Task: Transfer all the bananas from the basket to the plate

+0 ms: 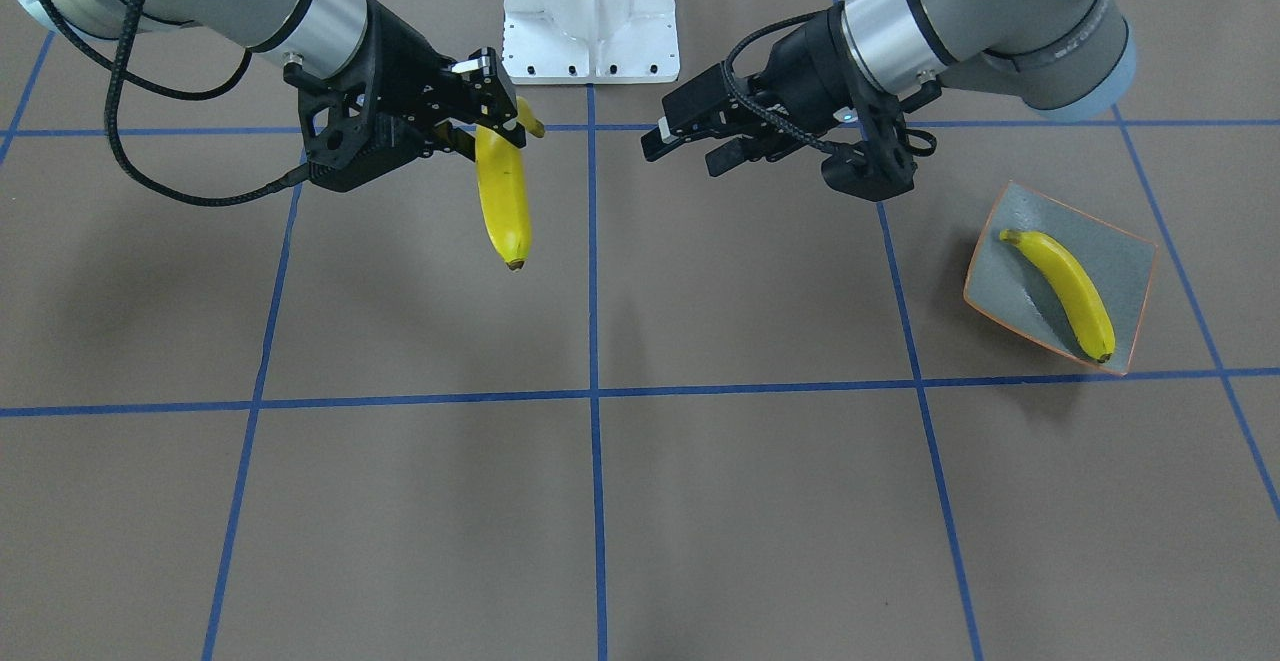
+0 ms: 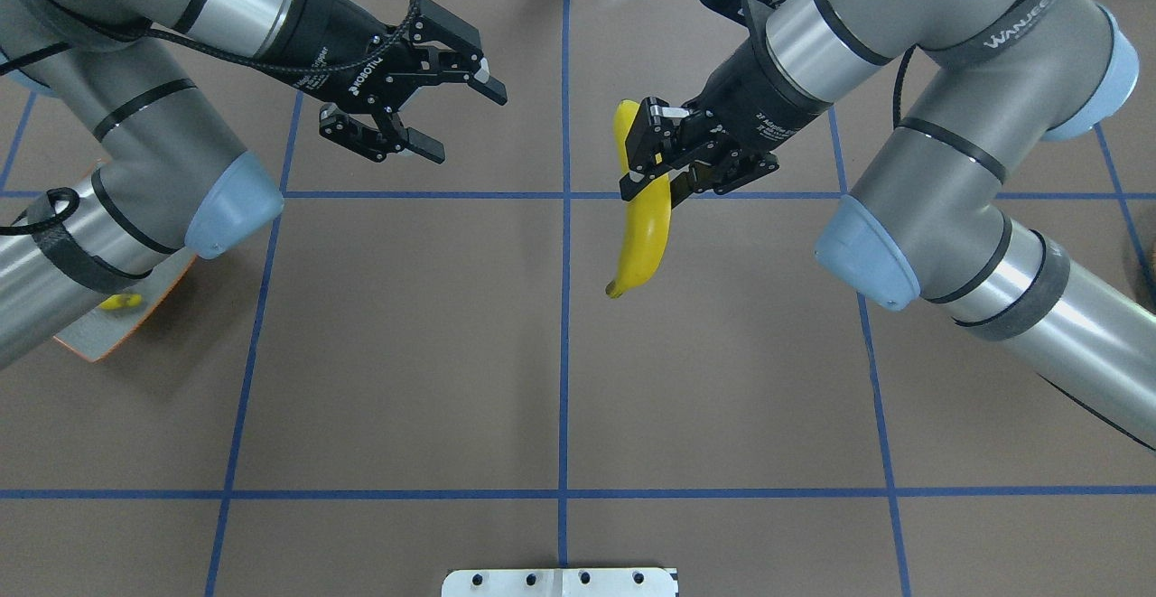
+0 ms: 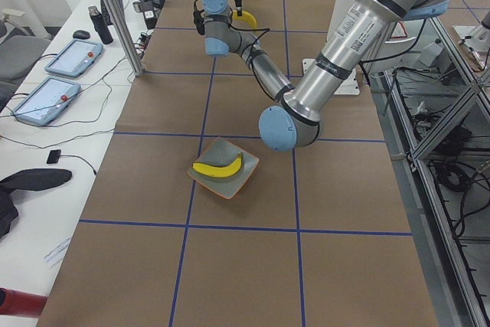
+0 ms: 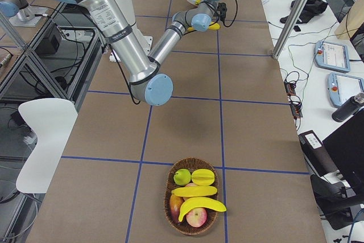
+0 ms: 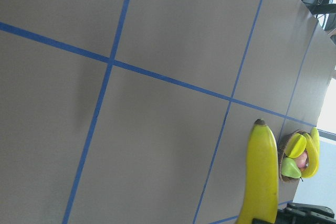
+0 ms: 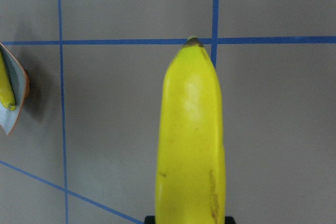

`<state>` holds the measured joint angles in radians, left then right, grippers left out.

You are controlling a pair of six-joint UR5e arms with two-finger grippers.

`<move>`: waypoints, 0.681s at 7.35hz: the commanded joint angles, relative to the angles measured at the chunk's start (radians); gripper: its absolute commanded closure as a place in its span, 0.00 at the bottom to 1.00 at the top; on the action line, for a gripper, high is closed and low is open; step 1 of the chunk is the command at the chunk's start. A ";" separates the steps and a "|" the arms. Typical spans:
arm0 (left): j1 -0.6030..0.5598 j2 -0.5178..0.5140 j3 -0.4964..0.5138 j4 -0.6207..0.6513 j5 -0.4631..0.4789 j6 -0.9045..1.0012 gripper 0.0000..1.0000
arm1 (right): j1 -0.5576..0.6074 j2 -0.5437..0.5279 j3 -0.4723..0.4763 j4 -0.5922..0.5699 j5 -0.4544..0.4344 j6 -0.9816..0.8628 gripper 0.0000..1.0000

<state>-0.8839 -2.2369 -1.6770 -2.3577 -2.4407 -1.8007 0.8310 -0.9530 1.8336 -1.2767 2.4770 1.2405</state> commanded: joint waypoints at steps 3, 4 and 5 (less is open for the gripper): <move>0.082 -0.023 -0.001 -0.104 0.147 -0.086 0.09 | -0.030 0.017 -0.002 0.179 -0.026 0.116 1.00; 0.082 -0.023 -0.001 -0.106 0.149 -0.088 0.09 | -0.032 0.017 -0.002 0.227 -0.027 0.167 1.00; 0.082 -0.026 -0.001 -0.107 0.149 -0.112 0.09 | -0.038 0.016 -0.002 0.241 -0.027 0.175 1.00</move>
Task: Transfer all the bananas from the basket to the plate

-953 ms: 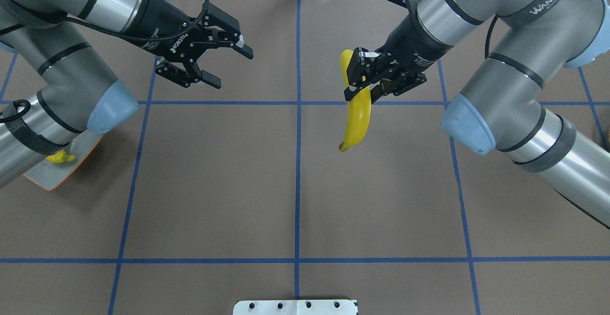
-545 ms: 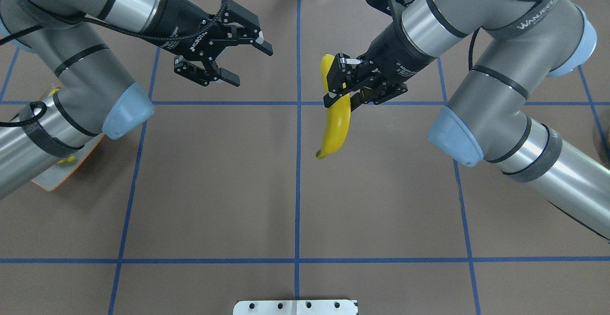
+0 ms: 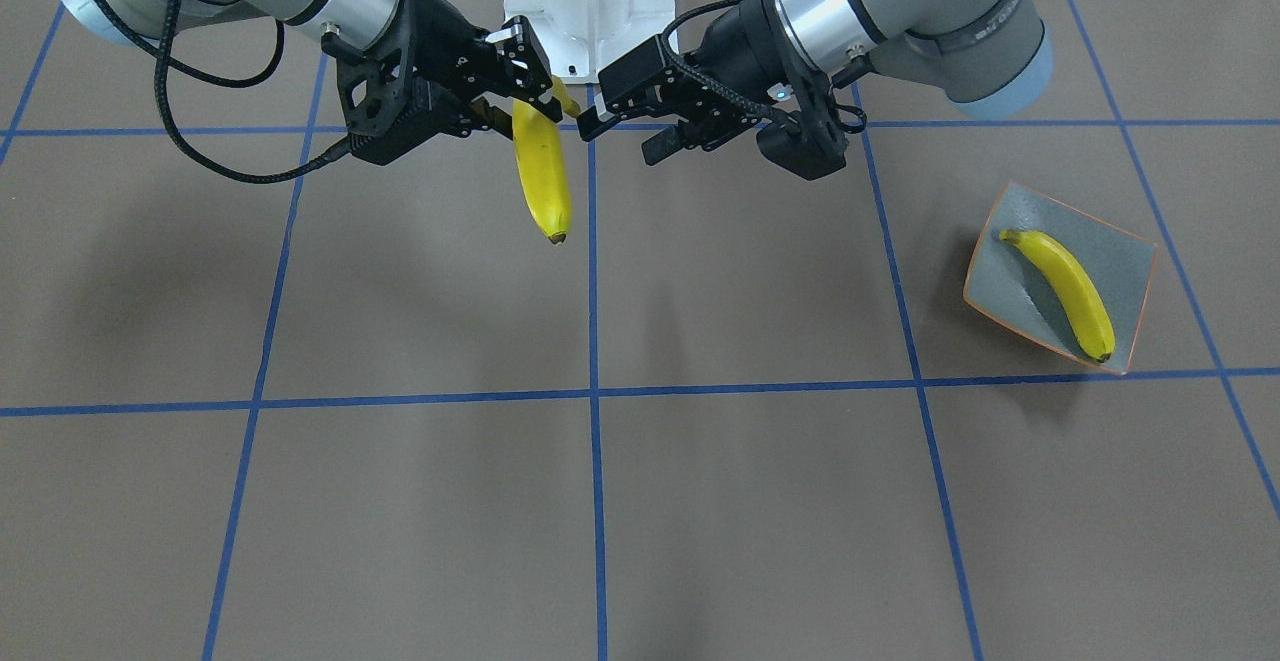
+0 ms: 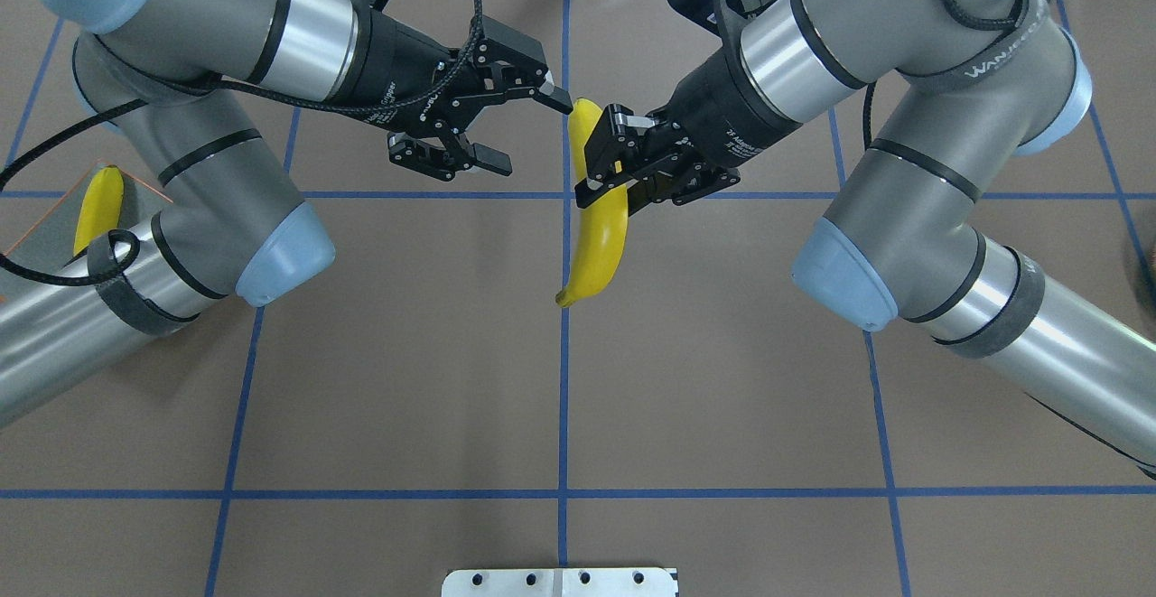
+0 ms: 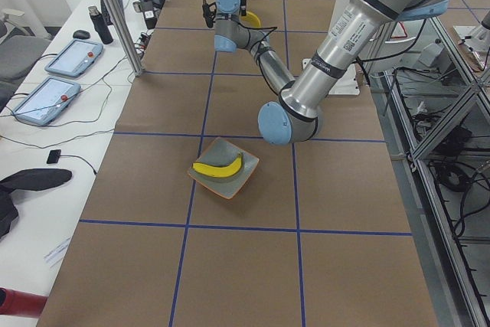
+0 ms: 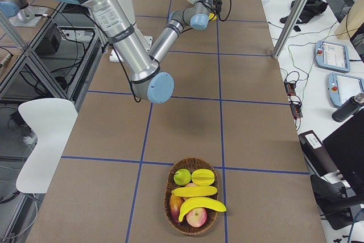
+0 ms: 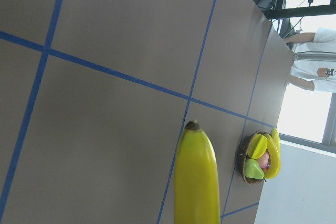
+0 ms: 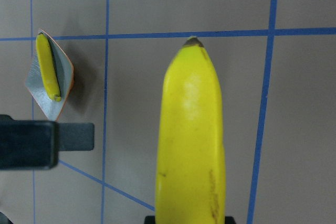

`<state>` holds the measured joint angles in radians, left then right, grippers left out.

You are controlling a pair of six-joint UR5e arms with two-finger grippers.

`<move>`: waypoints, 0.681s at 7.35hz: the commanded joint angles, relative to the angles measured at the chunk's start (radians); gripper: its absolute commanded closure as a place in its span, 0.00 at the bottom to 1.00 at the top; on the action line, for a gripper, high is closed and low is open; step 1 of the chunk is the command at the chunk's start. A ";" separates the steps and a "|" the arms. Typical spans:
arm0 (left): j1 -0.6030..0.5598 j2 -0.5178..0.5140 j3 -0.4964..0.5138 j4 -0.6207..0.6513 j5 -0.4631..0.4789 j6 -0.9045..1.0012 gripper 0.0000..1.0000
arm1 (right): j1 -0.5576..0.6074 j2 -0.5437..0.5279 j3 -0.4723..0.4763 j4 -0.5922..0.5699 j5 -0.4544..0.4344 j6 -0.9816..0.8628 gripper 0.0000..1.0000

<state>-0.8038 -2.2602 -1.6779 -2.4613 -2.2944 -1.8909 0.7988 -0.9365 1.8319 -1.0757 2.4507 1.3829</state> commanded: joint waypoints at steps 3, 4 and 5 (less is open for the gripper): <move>0.026 -0.012 0.000 -0.004 0.041 -0.037 0.09 | -0.007 0.004 0.001 0.043 -0.001 0.034 1.00; 0.050 -0.018 0.000 -0.004 0.073 -0.037 0.10 | -0.007 0.004 0.004 0.043 -0.001 0.034 1.00; 0.052 -0.018 0.000 -0.004 0.075 -0.037 0.11 | -0.007 0.005 0.006 0.045 -0.001 0.034 1.00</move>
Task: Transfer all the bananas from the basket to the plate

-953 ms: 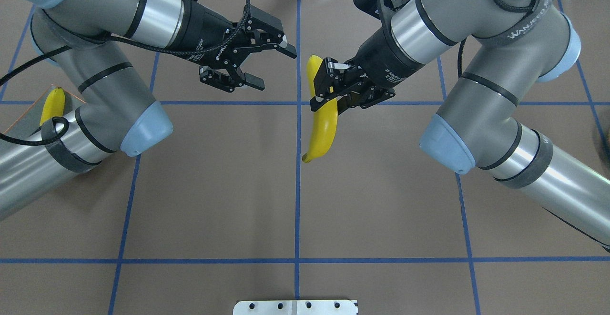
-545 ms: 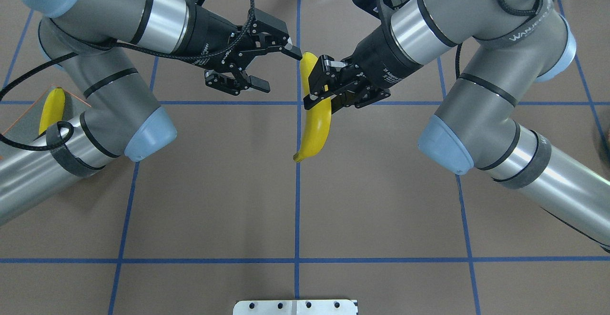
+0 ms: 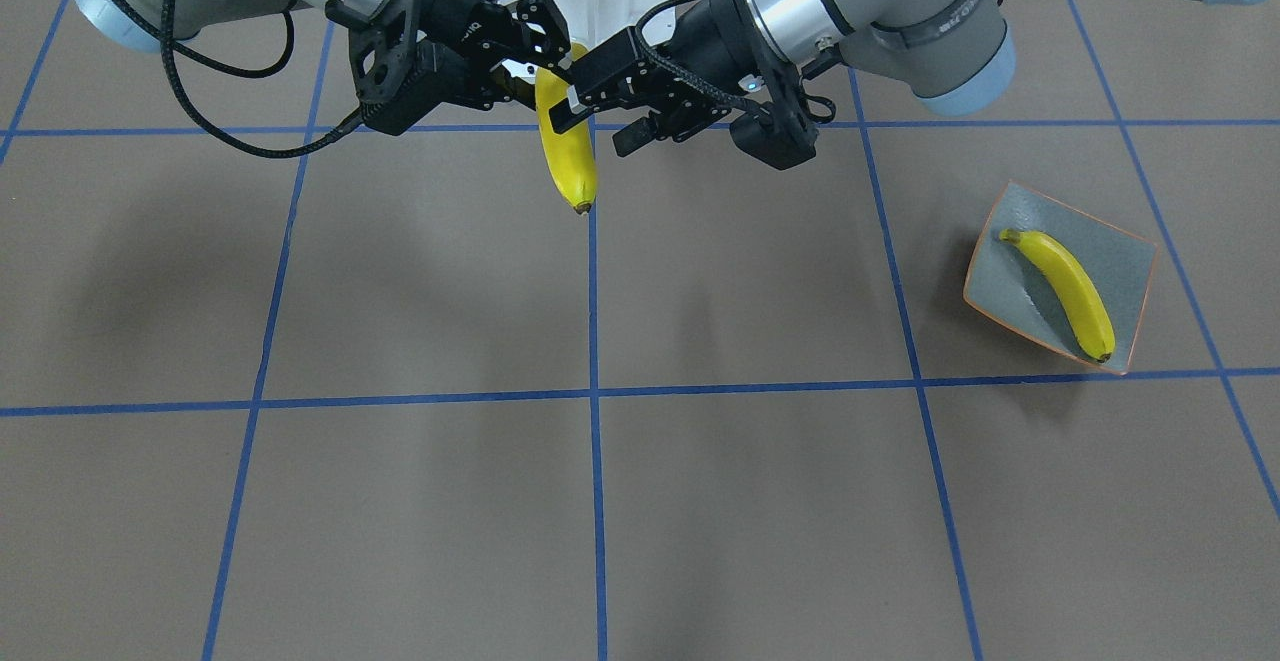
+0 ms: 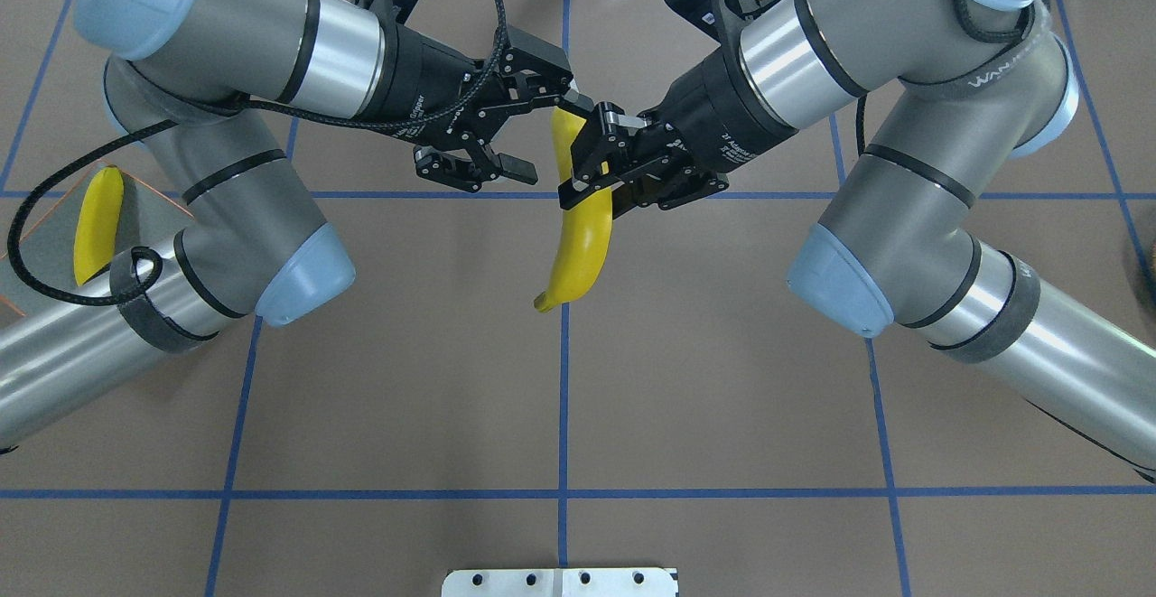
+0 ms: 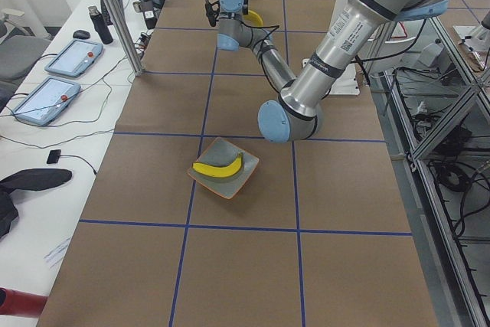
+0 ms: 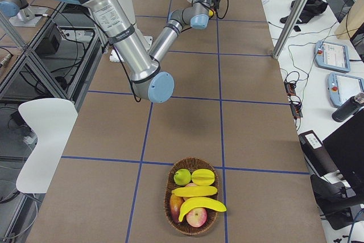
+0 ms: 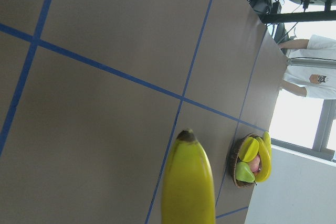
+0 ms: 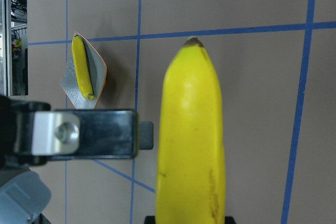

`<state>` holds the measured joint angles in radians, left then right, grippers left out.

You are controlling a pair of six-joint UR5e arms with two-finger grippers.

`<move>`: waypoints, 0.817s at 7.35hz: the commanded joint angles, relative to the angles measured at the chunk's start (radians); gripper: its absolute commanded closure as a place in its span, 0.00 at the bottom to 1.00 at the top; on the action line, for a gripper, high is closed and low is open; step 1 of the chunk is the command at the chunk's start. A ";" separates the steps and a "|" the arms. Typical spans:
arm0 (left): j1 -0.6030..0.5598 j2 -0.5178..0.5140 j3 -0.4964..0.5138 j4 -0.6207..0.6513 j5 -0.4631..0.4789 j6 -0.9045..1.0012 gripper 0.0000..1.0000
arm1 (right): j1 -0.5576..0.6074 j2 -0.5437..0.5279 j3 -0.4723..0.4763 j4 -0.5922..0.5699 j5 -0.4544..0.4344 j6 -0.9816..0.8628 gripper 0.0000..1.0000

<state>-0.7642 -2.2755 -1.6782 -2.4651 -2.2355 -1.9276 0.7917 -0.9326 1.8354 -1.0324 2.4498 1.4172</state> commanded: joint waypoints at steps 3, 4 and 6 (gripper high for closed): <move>0.019 -0.007 0.006 0.002 0.017 -0.001 0.25 | 0.000 0.001 0.004 0.029 0.000 0.015 1.00; 0.022 -0.007 0.006 0.002 0.017 -0.001 0.33 | 0.000 0.001 0.002 0.034 0.000 0.019 1.00; 0.022 -0.009 0.006 0.002 0.017 -0.002 0.77 | 0.000 0.001 0.001 0.034 0.000 0.019 1.00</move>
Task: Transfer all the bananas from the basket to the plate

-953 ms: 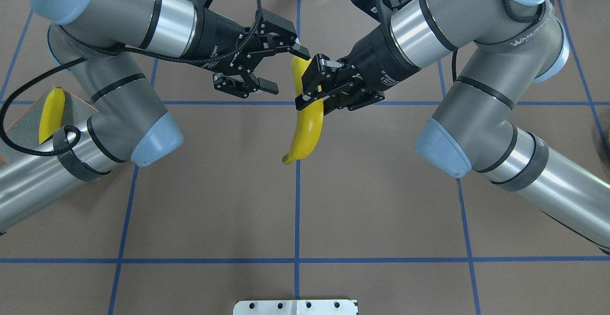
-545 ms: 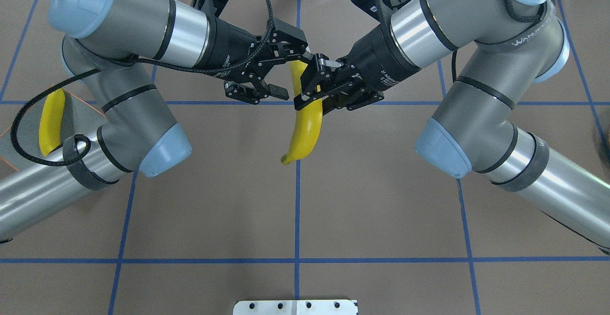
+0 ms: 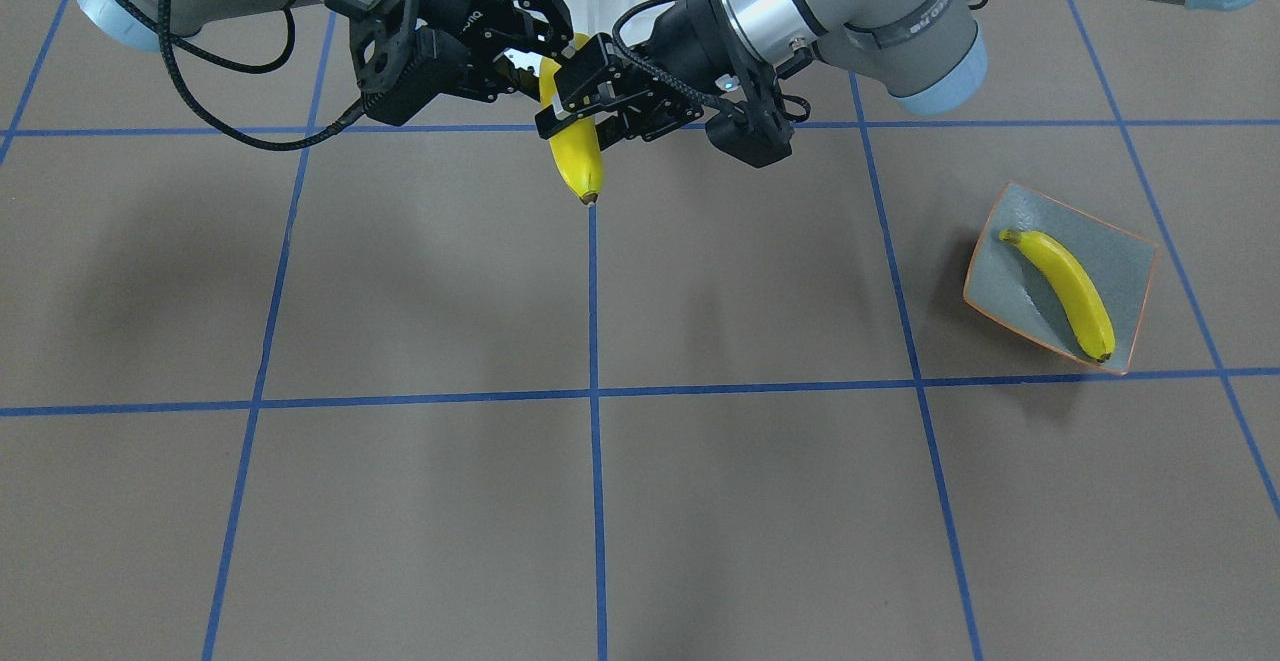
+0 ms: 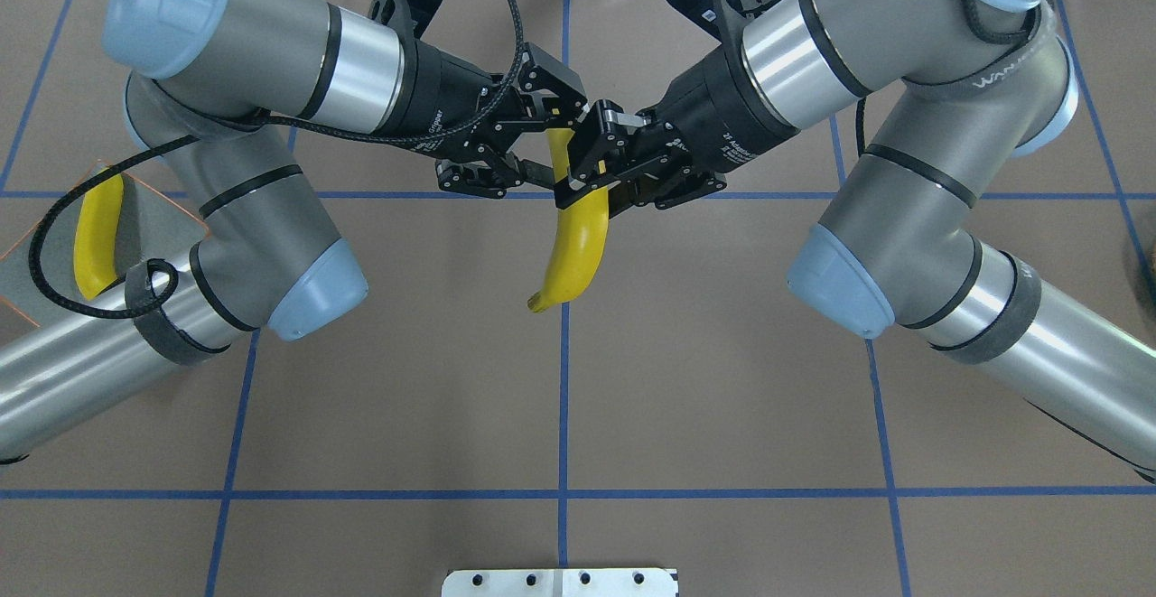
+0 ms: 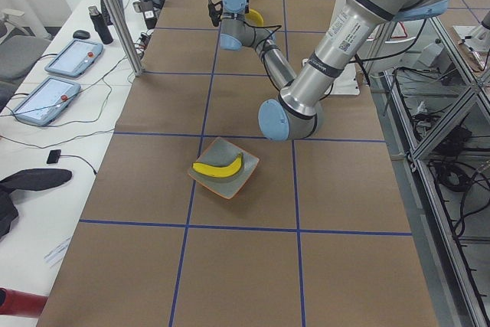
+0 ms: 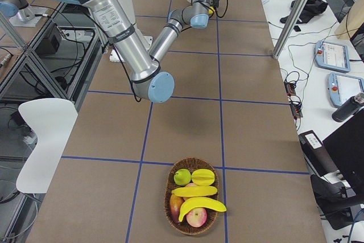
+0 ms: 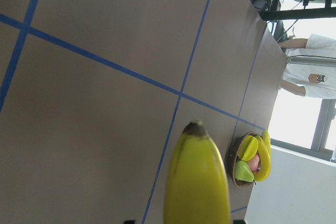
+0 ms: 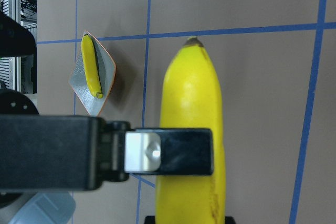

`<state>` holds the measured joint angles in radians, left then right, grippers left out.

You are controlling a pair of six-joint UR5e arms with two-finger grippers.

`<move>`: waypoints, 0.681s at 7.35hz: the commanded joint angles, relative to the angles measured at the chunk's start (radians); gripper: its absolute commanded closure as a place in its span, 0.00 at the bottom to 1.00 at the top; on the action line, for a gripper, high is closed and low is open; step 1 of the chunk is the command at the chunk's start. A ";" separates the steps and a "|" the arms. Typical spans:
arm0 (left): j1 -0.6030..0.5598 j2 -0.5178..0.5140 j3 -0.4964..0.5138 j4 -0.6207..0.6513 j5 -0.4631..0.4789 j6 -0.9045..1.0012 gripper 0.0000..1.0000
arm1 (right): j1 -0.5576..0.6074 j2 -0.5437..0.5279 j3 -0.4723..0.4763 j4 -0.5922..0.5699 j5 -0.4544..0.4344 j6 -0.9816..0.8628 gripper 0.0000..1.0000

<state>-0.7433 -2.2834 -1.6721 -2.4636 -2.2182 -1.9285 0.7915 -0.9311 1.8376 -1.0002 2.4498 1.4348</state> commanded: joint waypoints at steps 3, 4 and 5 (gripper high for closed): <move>0.008 -0.004 -0.003 0.002 0.000 -0.013 1.00 | 0.000 0.002 -0.011 0.003 0.000 -0.001 0.40; 0.008 -0.005 -0.003 0.002 0.000 -0.015 1.00 | 0.000 0.002 -0.011 0.005 0.003 -0.001 0.00; 0.008 -0.004 -0.003 0.002 -0.001 -0.013 1.00 | 0.000 0.002 -0.009 0.006 0.005 -0.001 0.00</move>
<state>-0.7356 -2.2876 -1.6750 -2.4621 -2.2184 -1.9412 0.7918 -0.9300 1.8281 -0.9958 2.4520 1.4343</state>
